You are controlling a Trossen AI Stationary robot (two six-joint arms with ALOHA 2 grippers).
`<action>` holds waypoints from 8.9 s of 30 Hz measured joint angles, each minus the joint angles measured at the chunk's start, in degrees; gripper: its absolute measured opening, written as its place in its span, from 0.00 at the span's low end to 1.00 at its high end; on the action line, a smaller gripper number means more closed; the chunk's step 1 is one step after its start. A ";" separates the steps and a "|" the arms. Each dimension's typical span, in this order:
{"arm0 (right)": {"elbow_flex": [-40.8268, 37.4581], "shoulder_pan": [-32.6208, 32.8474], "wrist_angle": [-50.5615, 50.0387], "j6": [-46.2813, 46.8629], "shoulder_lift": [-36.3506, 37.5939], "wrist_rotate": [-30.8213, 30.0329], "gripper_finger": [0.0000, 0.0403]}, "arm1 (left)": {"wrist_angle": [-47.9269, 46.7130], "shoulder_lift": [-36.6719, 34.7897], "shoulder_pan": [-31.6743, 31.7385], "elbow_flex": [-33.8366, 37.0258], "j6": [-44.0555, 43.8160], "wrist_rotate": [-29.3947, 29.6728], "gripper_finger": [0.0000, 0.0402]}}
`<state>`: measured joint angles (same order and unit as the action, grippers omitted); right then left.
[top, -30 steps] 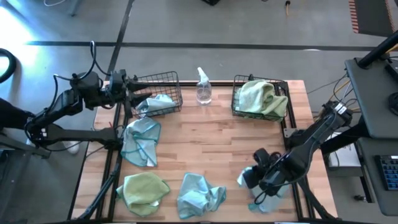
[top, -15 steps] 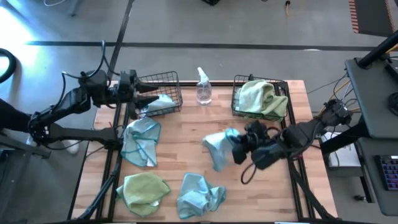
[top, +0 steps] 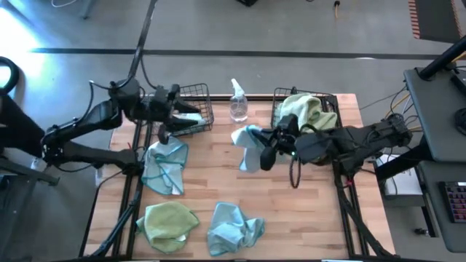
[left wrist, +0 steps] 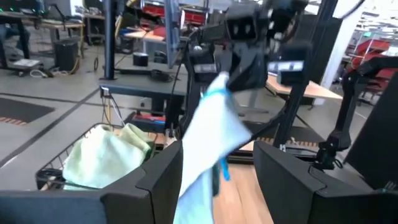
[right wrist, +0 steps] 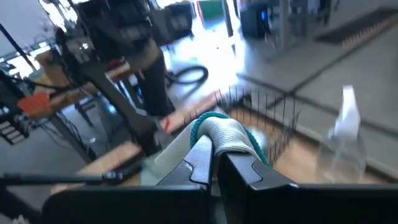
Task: Sort microfiber towel by color & place in baskets
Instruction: Put the blue microfiber cloth into the left wire basket
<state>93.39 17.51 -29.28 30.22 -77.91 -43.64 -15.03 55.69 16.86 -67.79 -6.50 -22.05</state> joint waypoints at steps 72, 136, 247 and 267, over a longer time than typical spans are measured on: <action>20.56 -6.42 1.56 -29.80 -11.89 0.57 0.02 | 4.34 23.97 0.00 -17.84 4.28 -2.49 0.13; 33.12 -5.37 -37.48 -13.15 -11.34 0.57 0.32 | -3.15 20.81 2.50 -17.79 6.60 6.87 0.01; 27.99 -5.39 -43.74 -2.07 -12.33 6.57 0.21 | -63.68 -6.40 -6.21 3.76 -16.71 18.11 0.37; 19.35 -5.39 -43.73 9.75 -12.31 6.57 0.21 | -51.38 -14.56 -6.23 29.04 -19.27 15.15 0.37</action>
<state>112.74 12.12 -73.01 39.97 -90.21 -37.07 -66.41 41.13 10.63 -38.75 -25.77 -6.90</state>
